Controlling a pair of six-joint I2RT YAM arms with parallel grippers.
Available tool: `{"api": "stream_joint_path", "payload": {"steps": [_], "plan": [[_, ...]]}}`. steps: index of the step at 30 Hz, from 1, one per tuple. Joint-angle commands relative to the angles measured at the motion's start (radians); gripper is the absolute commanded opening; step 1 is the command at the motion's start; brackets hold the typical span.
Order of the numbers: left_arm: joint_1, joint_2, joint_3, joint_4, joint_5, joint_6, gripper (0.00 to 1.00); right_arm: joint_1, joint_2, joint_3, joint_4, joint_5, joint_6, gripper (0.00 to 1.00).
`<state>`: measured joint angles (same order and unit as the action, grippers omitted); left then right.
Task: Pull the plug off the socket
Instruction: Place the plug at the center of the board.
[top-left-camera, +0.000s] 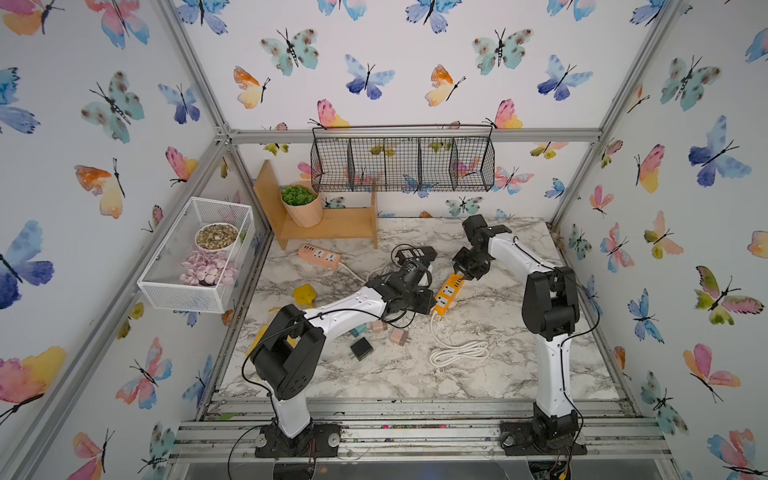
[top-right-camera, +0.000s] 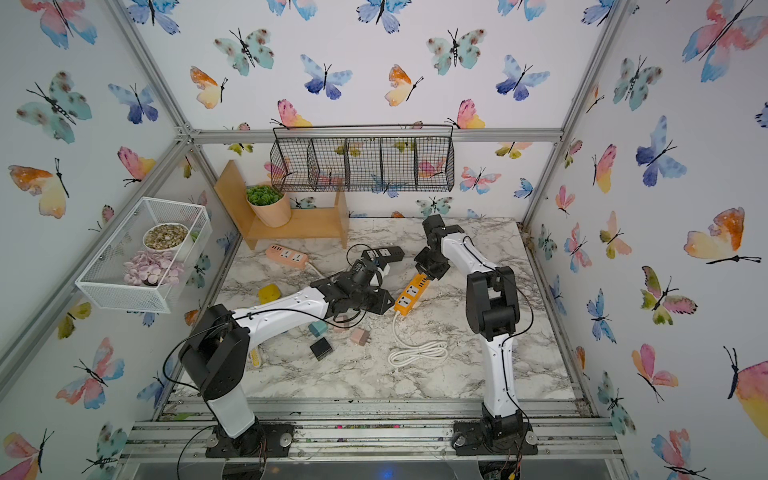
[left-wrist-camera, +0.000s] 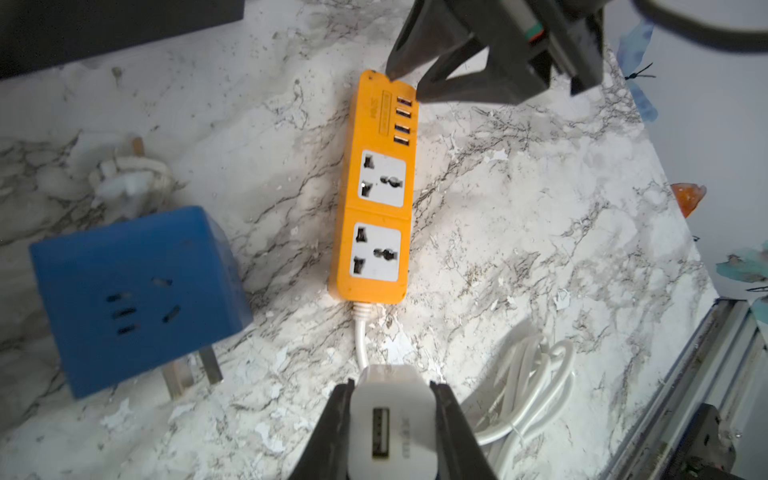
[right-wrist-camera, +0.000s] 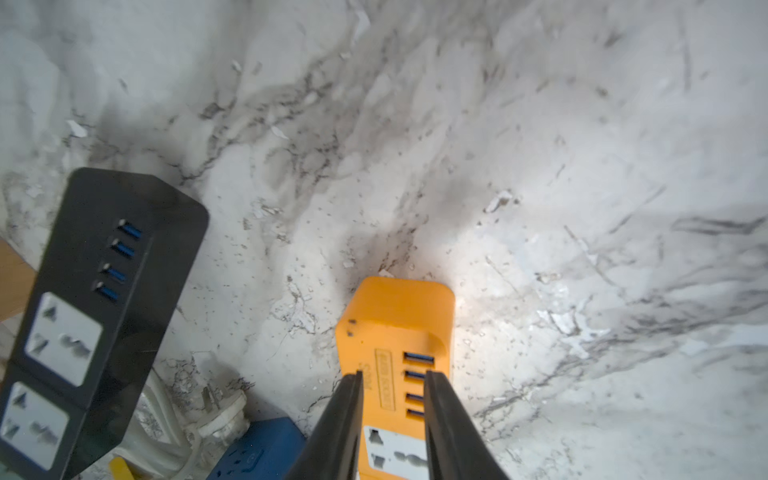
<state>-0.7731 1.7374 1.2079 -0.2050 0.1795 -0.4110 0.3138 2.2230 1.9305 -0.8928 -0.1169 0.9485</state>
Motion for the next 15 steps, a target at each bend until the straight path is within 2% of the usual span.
{"api": "stream_joint_path", "payload": {"steps": [1, 9, 11, 12, 15], "plan": [[0.026, -0.030, -0.090, 0.089, 0.084, -0.081, 0.00, -0.002, -0.050, 0.030, -0.030, 0.078, -0.059, 0.38], [0.035, 0.044, -0.137, 0.157, 0.120, -0.110, 0.00, -0.001, -0.211, -0.108, 0.049, 0.113, -0.119, 0.44], [0.035, 0.042, -0.180, 0.189, 0.120, -0.125, 0.03, 0.000, -0.236, -0.146, 0.058, 0.118, -0.136, 0.46], [0.035, 0.043, -0.199, 0.205, 0.118, -0.129, 0.07, -0.001, -0.248, -0.167, 0.062, 0.122, -0.141, 0.46], [0.035, 0.055, -0.213, 0.207, 0.104, -0.117, 0.28, -0.001, -0.275, -0.217, 0.075, 0.126, -0.157, 0.47]]}}
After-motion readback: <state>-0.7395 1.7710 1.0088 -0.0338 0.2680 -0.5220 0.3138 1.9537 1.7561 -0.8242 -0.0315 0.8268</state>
